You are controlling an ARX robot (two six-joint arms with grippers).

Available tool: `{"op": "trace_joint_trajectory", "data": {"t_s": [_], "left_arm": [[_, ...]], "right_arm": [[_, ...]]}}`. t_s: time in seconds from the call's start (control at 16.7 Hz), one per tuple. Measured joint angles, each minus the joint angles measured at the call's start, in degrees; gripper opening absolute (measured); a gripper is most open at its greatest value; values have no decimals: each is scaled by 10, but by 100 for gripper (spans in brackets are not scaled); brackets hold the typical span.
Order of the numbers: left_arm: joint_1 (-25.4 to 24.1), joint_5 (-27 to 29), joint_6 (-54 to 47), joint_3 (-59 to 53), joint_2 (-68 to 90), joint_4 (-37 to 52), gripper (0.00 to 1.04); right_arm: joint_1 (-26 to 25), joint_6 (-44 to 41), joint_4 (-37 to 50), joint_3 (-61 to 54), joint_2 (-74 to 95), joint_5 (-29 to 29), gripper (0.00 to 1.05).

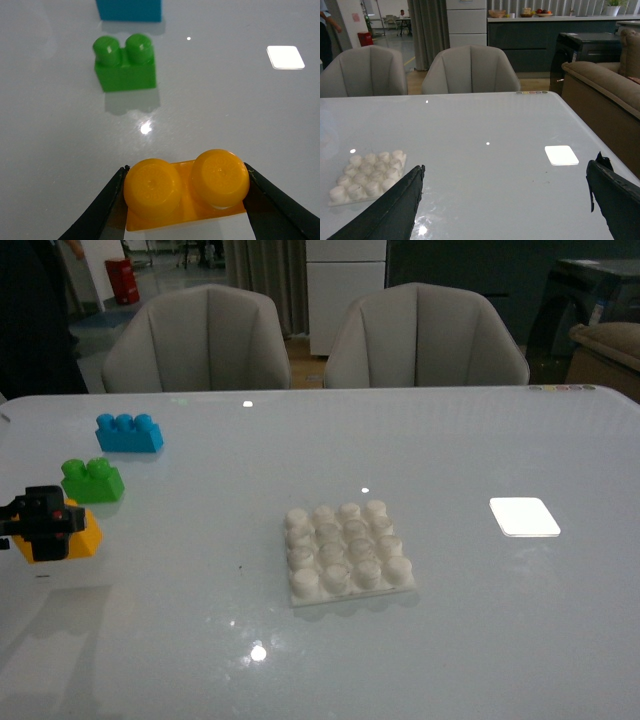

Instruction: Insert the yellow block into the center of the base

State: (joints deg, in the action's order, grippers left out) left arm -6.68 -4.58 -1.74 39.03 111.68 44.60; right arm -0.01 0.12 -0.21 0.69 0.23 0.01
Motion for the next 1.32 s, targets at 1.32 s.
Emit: {"op": "trace_joint_trajectory", "data": {"t_s": [1.32], "left_arm": [[428, 205, 168, 159, 72, -89, 58]], "right_arm": [[0, 0, 0, 0, 0, 0, 98]]}}
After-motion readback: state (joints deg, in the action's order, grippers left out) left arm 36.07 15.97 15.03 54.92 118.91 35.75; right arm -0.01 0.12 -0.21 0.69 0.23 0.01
